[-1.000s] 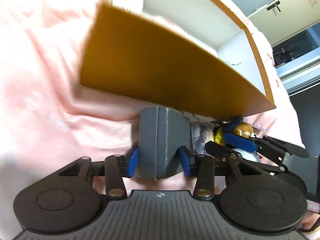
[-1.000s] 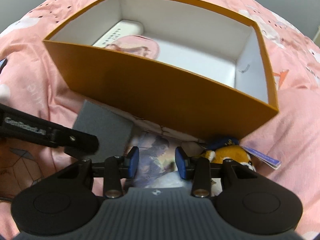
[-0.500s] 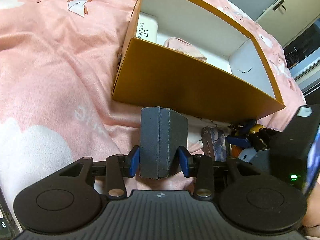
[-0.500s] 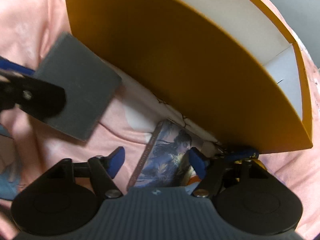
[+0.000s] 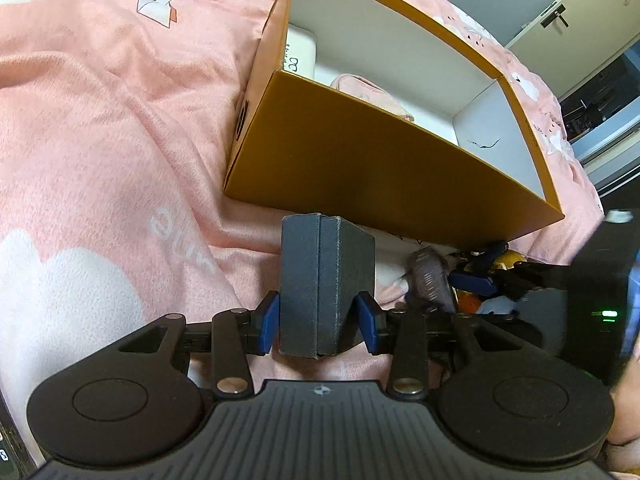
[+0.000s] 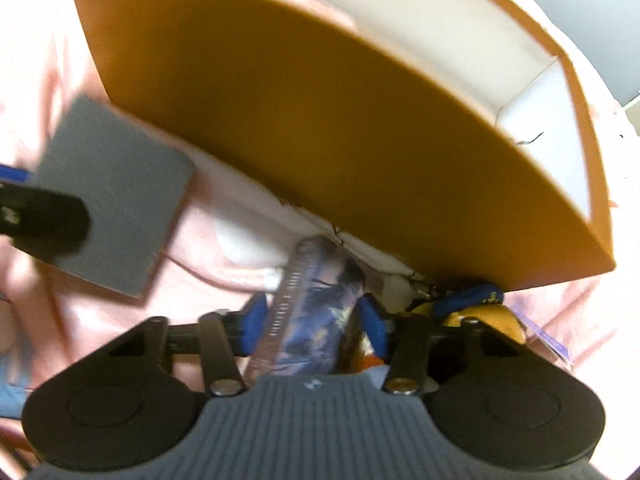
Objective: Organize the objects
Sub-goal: 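Grasp the PHOTO CARD pack with the right tool while the left tool lifts the grey case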
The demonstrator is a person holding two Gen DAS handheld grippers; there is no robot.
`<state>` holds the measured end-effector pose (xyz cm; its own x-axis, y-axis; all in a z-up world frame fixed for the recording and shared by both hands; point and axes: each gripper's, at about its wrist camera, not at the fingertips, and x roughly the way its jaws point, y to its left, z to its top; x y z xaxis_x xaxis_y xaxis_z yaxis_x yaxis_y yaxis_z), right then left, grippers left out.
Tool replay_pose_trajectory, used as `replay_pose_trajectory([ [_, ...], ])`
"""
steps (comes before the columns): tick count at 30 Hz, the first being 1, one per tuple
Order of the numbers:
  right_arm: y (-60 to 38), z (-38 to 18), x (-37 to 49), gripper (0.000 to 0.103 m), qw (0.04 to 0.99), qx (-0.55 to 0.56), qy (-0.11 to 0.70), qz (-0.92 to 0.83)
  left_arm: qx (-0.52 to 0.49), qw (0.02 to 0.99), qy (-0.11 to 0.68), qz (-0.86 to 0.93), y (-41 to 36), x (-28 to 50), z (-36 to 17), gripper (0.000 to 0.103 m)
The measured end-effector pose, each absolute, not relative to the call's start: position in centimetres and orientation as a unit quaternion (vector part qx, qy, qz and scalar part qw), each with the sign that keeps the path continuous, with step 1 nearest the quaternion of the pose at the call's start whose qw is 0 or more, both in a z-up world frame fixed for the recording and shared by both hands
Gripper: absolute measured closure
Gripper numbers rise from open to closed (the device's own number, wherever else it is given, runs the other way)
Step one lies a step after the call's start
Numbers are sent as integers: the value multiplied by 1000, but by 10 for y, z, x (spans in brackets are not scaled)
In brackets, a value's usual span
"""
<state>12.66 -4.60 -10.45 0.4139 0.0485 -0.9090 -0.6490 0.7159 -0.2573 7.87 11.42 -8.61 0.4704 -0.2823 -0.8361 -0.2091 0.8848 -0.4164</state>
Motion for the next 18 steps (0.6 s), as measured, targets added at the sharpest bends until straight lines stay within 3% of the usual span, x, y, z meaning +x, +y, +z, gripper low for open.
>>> replay_pose_trajectory([
  [8,-52,-78,121,74,801,-253,486,240,-239,822,516,-21,112,80,-88,57],
  [14,-40,-52,107,79,796,-193,472,326,-239,822,517,-20,112,80,-88,57],
  [18,-51,-66,123,79,784,-177,502,320,-240,821,518,-21,112,81,-88,57],
])
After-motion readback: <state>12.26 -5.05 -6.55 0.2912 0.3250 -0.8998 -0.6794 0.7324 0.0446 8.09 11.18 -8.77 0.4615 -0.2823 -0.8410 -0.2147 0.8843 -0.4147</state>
